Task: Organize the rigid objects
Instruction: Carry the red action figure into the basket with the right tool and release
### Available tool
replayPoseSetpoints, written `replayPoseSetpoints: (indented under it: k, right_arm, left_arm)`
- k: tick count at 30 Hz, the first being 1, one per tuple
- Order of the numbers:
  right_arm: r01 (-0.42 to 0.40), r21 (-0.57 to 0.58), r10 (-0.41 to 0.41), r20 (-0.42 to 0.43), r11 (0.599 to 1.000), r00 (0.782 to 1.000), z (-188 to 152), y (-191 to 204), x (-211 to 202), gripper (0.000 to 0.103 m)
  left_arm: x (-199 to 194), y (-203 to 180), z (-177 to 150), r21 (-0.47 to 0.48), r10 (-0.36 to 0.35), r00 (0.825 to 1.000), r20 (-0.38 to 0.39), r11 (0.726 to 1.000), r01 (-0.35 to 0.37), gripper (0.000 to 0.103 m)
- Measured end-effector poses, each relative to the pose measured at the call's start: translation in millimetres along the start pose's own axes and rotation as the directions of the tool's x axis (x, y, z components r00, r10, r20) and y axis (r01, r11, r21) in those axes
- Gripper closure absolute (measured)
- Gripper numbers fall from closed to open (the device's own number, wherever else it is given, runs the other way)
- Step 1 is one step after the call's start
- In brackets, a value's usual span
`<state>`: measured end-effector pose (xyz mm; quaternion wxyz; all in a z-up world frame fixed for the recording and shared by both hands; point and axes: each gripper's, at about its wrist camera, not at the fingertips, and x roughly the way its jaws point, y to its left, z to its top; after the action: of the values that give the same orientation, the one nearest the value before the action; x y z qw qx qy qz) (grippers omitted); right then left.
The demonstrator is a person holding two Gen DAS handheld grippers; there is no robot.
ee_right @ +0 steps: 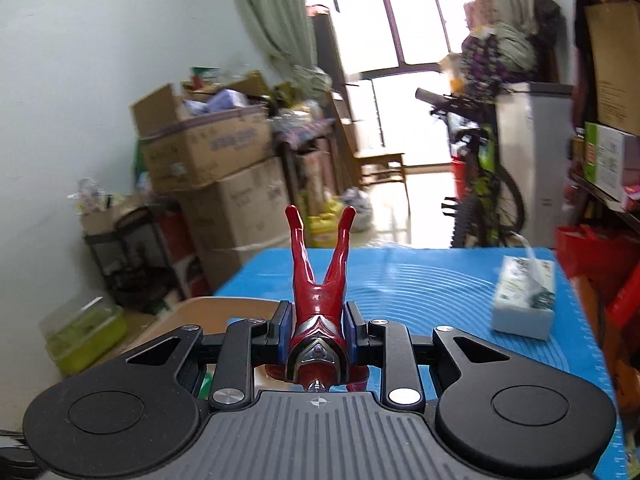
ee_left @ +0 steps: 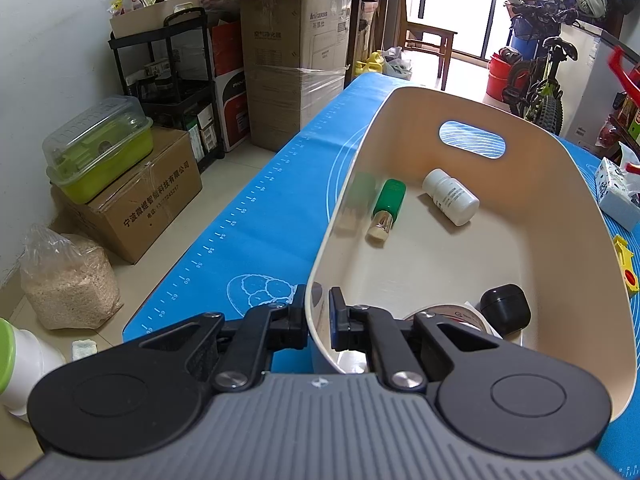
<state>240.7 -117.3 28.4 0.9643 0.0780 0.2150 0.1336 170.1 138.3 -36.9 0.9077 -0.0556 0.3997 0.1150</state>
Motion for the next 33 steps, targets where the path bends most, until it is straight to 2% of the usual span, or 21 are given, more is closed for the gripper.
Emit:
replayPoseSetpoints:
  k: [6,13,23,25,27,31,33]
  right_arm:
    - [-0.103,-0.063,0.099,-0.058,0.993,0.993,-8,47,8,0.067]
    - [-0.175,-0.153,0.152,-0.154,0.973,0.976,-34,95,24,0.067]
    - [-0.249,-0.216,0.164,-0.348,0.944,0.923,-74,132,53,0.07]
    - [-0.255,-0.214,0.166,-0.359,0.943,0.918,-75,130,52,0.067]
    - [-0.26,-0.195,0.18,-0.353,0.946,0.918,-72,125,50,0.051]
    - [-0.241,-0.138,0.191,-0.305,0.961,0.933,-59,104,38,0.041]
    - [-0.218,-0.116,0.179,-0.275,0.969,0.944,-49,89,34,0.032]
  left_arm:
    - [0,0,0,0.001,0.0,1.0,0.0,1.0,0.0,0.091]
    - [-1,0,1,0.001,-0.002,1.0,0.0,1.0,0.002,0.091]
    - [-1,-1,2,-0.001,-0.004,1.0,-0.002,1.0,0.004,0.091]
    - [-1,-2,1,-0.001,-0.006,1.0,-0.001,1.0,0.006,0.091]
    - [-1,-2,1,-0.001,-0.006,1.0,-0.001,1.0,0.006,0.091]
    - [-1,-3,1,-0.004,-0.007,1.0,-0.001,1.0,0.007,0.091]
    - [-1,-3,1,-0.004,-0.007,1.0,-0.001,1.0,0.007,0.091]
